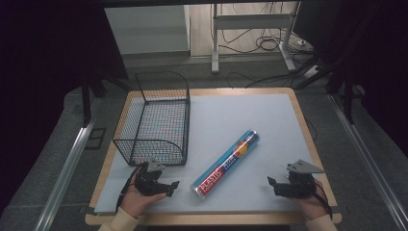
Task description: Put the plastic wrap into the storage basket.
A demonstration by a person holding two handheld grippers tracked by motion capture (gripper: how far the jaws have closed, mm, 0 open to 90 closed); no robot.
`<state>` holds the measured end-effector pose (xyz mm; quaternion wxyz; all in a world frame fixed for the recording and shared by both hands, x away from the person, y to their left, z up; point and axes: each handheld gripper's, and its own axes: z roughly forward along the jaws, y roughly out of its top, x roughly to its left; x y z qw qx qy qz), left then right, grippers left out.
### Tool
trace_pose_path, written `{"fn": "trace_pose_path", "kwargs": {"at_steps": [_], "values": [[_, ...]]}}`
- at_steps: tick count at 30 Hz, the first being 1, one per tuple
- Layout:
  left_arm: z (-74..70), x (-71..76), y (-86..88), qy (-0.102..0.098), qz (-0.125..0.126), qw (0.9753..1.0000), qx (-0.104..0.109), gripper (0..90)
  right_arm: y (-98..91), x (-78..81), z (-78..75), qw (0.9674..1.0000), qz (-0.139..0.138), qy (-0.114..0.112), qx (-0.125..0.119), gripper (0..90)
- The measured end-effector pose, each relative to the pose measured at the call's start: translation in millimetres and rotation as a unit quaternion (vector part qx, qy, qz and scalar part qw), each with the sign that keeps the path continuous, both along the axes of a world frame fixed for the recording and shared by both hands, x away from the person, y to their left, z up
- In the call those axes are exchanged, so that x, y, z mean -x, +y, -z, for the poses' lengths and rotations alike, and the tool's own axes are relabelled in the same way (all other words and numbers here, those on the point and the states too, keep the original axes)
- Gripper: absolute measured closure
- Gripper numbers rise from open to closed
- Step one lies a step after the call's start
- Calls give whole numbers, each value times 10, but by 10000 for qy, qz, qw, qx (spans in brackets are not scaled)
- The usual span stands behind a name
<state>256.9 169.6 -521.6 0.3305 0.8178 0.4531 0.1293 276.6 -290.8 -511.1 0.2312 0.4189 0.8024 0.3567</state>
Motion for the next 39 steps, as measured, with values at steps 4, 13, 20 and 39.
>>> {"fn": "trace_pose_path", "kwargs": {"at_steps": [4,13,20,39], "values": [[-80,28,-4,-32,32,10000,88,134,5,6,-3,10000,-5,-1,27,113],[-268,69,-68,-75,135,9997,205,143,-8,2,-8,10000,-9,-18,6,114],[-363,98,-139,-98,268,9994,188,151,-2,10,-17,10000,-28,-60,55,116],[-464,96,-320,-118,532,9984,171,151,10,8,-1,9999,-33,-14,97,118]]}}
